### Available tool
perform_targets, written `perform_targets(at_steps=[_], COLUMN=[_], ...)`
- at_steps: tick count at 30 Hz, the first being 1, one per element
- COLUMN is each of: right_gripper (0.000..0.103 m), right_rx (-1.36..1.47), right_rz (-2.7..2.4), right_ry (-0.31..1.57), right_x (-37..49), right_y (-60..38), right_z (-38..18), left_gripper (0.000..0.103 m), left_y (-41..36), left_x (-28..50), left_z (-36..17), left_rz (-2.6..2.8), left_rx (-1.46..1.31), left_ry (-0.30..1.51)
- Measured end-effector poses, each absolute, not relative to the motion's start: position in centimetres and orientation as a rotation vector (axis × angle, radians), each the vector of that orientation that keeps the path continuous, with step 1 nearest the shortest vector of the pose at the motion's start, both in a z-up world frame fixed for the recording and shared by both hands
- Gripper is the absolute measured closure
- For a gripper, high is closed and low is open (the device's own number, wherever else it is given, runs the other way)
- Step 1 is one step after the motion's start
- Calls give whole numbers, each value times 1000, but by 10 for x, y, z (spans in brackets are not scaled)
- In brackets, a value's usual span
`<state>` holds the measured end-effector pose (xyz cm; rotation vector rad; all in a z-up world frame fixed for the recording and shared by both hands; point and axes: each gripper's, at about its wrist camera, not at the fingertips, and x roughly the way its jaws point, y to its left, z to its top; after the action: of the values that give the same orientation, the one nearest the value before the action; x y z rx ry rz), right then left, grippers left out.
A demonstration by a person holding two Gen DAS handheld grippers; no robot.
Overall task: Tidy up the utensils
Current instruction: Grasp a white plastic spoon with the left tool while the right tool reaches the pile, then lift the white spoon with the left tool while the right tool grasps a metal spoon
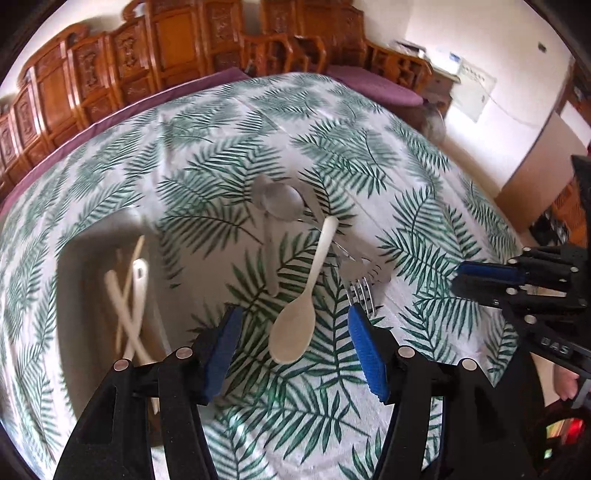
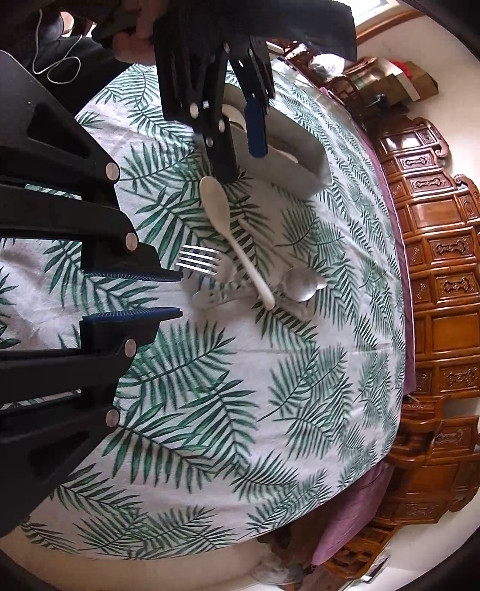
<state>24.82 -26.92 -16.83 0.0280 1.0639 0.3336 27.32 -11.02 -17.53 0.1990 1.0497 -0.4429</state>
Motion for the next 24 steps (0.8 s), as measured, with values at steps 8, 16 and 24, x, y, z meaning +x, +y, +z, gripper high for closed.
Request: perform_targets(at_steps=[8,16,24], right_gripper=[87,87,87], right_rx=[43,53,57], right_rz=[332,344,327], right_ry=[1075,1083,1088], right_x=[250,250,247], right_y=[-277,-276,-286], right_z=[-176,-181,-183], left_gripper=[60,61,63], left_y=[-131,-148,-159], left_x=[299,313,319], left_z=[-210,-229,-231], left_rz=[-430,-437,-434], left_rx=[272,341,376], left_ry=[1172,1205,1178])
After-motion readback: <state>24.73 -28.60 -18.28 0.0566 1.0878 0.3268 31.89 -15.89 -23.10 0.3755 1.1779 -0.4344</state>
